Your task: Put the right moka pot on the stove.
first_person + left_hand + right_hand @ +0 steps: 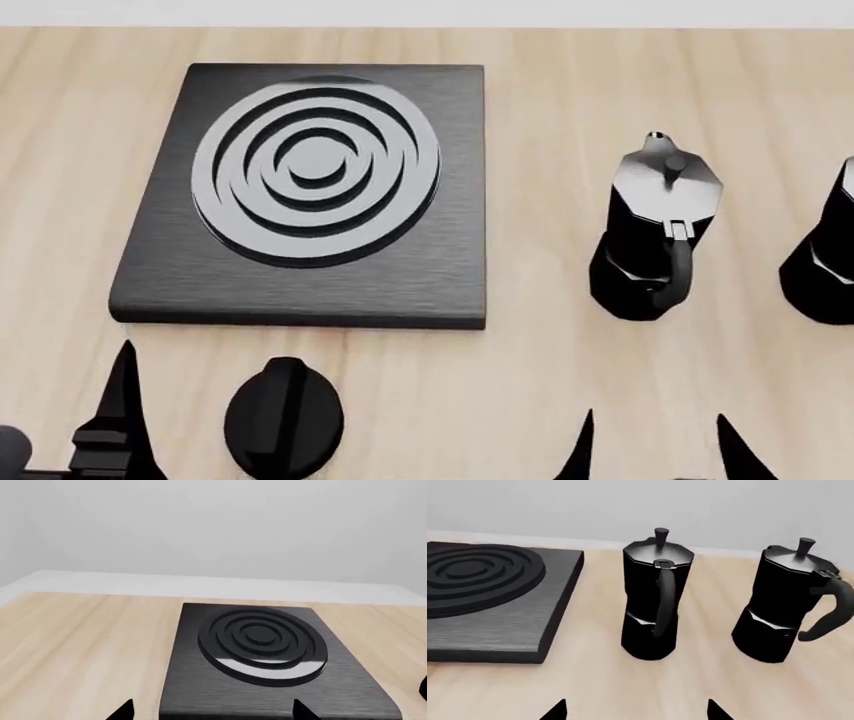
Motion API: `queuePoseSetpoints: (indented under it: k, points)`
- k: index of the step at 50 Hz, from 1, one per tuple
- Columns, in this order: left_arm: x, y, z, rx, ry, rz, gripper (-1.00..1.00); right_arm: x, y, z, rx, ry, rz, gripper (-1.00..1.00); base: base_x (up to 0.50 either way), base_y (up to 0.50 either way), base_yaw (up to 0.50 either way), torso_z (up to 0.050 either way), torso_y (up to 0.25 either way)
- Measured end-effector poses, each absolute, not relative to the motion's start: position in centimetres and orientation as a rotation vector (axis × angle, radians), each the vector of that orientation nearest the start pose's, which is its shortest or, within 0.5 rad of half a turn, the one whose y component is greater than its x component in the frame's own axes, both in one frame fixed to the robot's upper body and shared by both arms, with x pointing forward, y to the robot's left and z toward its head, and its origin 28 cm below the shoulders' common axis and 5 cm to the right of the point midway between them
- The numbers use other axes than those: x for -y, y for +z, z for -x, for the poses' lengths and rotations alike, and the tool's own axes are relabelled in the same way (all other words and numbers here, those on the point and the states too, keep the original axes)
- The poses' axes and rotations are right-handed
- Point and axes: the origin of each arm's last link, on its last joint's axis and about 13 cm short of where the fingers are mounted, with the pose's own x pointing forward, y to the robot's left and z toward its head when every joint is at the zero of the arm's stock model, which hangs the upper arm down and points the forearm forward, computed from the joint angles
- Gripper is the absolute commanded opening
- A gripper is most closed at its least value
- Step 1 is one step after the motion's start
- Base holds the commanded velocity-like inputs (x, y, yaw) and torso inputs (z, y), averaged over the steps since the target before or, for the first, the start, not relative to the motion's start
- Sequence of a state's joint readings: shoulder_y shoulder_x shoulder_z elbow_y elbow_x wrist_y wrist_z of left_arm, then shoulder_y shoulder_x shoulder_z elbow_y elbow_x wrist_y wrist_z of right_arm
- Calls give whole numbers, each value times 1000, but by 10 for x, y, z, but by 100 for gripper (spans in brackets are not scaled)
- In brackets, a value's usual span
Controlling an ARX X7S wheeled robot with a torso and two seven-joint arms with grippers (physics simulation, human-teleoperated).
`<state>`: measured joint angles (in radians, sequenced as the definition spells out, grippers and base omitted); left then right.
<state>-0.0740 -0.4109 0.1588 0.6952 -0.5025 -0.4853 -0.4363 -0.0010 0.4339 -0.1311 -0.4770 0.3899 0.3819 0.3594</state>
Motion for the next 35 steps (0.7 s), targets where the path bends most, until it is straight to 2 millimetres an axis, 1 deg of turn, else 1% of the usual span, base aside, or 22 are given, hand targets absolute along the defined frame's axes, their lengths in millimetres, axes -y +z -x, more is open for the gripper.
queuePoseSetpoints:
  k: [10,20,28,35]
  points:
    - [-217,133,-191,138,-22,45,100,166,113,-190,24,-65,89,100,0,0,0,0,0]
    - [-217,133,-191,132,-21,39,100,189,133,-184,36,-52,86,100,0,0,0,0,0]
    - [-217,133,-191,128,-20,34,100,209,146,-180,37,-73,79,100,0,0,0,0,0]
    - [-217,133,-191,125,-21,30,100,226,153,-179,34,-88,68,100,0,0,0,0,0]
